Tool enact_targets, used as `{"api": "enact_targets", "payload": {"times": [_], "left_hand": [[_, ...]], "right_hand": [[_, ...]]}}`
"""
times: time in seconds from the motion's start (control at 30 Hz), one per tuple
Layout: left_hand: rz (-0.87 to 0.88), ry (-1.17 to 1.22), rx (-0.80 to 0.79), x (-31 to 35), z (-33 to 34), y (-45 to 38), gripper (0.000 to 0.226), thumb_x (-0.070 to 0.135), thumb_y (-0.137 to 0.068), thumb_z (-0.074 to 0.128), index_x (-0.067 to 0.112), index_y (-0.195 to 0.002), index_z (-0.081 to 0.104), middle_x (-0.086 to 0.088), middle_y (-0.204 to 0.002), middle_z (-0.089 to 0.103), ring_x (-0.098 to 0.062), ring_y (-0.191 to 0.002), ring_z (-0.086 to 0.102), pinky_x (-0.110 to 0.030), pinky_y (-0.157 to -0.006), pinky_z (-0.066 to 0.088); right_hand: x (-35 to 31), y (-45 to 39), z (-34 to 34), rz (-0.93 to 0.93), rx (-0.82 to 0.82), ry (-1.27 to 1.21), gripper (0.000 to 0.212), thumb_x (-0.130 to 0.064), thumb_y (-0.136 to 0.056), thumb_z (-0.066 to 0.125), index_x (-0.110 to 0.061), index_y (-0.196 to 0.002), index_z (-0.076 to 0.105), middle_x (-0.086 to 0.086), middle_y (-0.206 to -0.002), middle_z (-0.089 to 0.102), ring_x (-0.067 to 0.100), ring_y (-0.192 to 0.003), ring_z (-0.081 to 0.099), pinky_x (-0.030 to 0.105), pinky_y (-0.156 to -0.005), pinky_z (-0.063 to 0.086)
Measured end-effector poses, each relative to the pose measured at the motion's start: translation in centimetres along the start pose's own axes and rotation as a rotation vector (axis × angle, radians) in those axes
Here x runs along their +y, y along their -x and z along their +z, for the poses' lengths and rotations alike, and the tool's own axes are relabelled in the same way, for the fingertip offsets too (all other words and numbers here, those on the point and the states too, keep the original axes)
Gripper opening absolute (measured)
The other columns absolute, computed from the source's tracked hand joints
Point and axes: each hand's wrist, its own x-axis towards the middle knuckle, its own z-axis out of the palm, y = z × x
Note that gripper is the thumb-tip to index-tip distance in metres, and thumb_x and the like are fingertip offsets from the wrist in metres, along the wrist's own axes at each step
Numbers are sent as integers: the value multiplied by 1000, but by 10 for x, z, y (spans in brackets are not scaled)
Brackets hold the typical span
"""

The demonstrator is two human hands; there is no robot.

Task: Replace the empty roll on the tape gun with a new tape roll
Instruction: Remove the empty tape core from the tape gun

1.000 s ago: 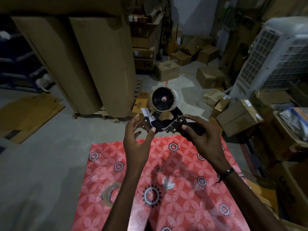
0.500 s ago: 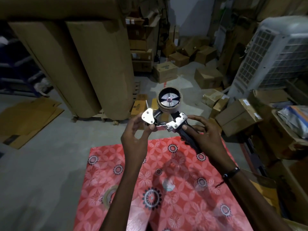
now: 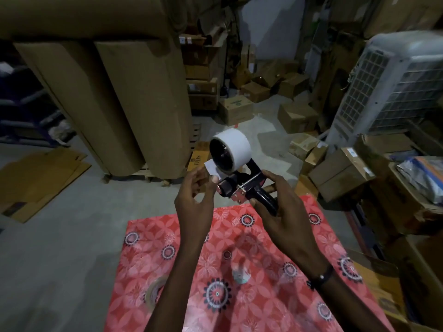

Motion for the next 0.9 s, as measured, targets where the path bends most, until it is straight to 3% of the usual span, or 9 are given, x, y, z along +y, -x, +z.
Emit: {"api": "enact_targets", "payload": {"times": [0.07, 0.17, 0.33, 0.47, 0.63, 0.8, 0.9], "left_hand": [[10, 40, -17, 18, 2, -4, 44, 46, -96, 68, 27, -135, 64, 19, -119, 70, 8, -107, 65, -10, -84, 50], [-8, 78, -32, 37, 4, -7, 49, 50, -95, 65, 30, -139, 60, 24, -118, 68, 16, -105, 62, -2, -78, 46], [-51, 82, -38, 45, 5, -7, 53, 56, -89, 69, 35, -137, 59, 33, -105, 68, 18, -97, 63, -3, -74, 48], [-39, 79, -75, 45, 7, -7, 58, 46, -87, 78, 35, -140, 56, 28, -115, 68, 12, -105, 65, -9, -81, 53], [28, 105, -94, 41, 8, -4, 70, 28, -81, 89, 33, -141, 53, 14, -135, 64, 7, -116, 64, -16, -94, 55], [-32, 125, -113, 45, 11, -4, 62, 53, -87, 69, 33, -143, 51, 23, -121, 67, 10, -109, 65, -24, -91, 58], [-42, 136, -103, 45, 14, -4, 59, 53, -90, 67, 31, -142, 53, 18, -121, 70, 5, -108, 67, -28, -89, 58]], "right_hand": [[-2, 2, 0, -25, 1, 31, 61, -24, -99, 72, -33, -152, 42, -9, -128, 63, 9, -97, 66, 37, -70, 60], [-4, 8, 0, -42, -8, 58, 61, -26, -101, 70, -35, -154, 41, -12, -129, 62, 3, -96, 65, 22, -67, 55], [-2, 13, -4, -72, 10, 173, 65, -18, -98, 73, -27, -155, 44, -8, -120, 62, 7, -85, 64, 10, -60, 43], [2, 12, -9, -99, 27, 216, 65, -17, -96, 75, -23, -154, 46, -5, -118, 63, 10, -83, 65, 11, -61, 41], [4, 12, -14, -86, 26, 218, 68, -19, -96, 74, -27, -156, 43, -8, -119, 63, 9, -87, 66, 19, -59, 51], [7, 10, -17, -95, 27, 256, 68, -19, -94, 76, -27, -154, 45, -9, -120, 63, 10, -88, 69, 13, -61, 46], [6, 9, -16, -101, 44, 261, 67, -20, -95, 75, -27, -154, 46, -8, -121, 64, 11, -89, 70, 18, -61, 49]]}}
